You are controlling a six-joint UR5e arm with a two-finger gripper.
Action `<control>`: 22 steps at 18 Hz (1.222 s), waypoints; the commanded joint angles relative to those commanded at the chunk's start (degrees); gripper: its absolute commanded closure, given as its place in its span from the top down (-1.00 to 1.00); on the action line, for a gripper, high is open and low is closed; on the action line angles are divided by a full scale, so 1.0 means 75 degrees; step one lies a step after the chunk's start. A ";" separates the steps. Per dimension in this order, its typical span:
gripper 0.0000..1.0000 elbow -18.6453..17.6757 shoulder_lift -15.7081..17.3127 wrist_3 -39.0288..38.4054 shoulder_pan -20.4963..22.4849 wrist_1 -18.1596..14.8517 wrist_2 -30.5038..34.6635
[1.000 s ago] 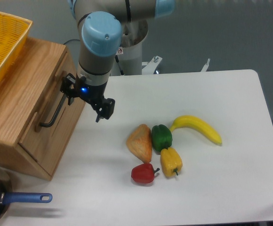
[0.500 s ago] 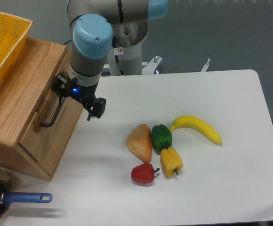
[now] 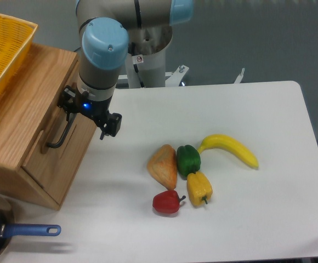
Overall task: Slide open the top drawer
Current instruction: 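Lower the gripper onto the black drawer handle and hook it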
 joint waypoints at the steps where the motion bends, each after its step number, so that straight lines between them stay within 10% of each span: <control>1: 1.00 0.0000 0.0012 -0.0012 -0.0035 0.0000 0.0000; 22: 1.00 -0.0059 -0.0070 -0.0117 -0.0211 0.0035 0.0070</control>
